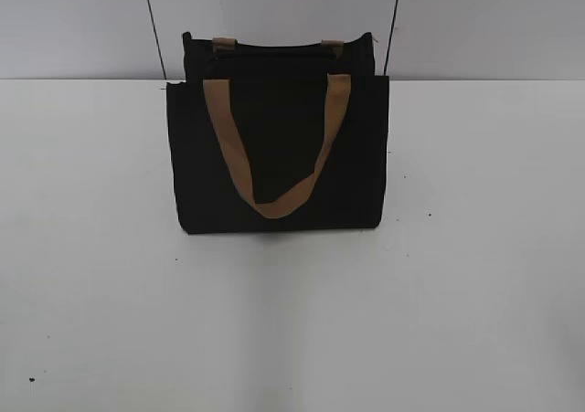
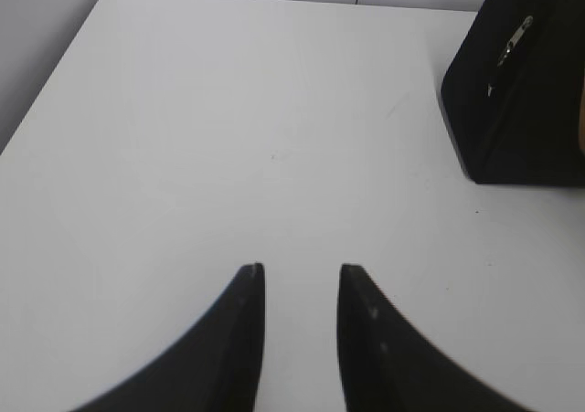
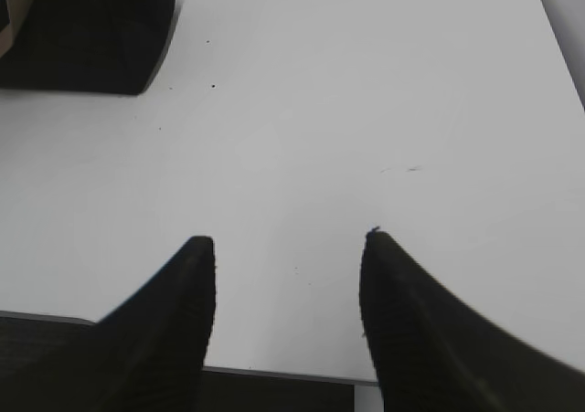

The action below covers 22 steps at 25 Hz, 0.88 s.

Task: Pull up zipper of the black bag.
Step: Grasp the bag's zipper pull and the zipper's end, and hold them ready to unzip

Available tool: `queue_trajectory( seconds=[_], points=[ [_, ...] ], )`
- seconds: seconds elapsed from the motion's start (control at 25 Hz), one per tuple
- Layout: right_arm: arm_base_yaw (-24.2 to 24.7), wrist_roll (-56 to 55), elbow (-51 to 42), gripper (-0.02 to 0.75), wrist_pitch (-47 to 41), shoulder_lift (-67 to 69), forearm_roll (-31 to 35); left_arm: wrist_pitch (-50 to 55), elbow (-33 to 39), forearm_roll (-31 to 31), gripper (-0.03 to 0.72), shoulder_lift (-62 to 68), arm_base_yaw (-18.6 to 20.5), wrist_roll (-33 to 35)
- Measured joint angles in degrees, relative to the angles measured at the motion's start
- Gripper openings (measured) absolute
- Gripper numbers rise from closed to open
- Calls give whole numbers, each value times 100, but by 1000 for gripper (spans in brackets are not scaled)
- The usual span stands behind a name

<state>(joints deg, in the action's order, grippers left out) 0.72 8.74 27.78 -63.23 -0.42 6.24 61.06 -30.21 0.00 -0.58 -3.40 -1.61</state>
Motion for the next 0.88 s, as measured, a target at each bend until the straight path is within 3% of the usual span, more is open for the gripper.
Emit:
queue_trajectory(
  seconds=[0.88],
  points=[
    [0, 0, 0, 393, 0, 0, 0, 0, 0, 0, 219, 0, 0, 0]
  ],
)
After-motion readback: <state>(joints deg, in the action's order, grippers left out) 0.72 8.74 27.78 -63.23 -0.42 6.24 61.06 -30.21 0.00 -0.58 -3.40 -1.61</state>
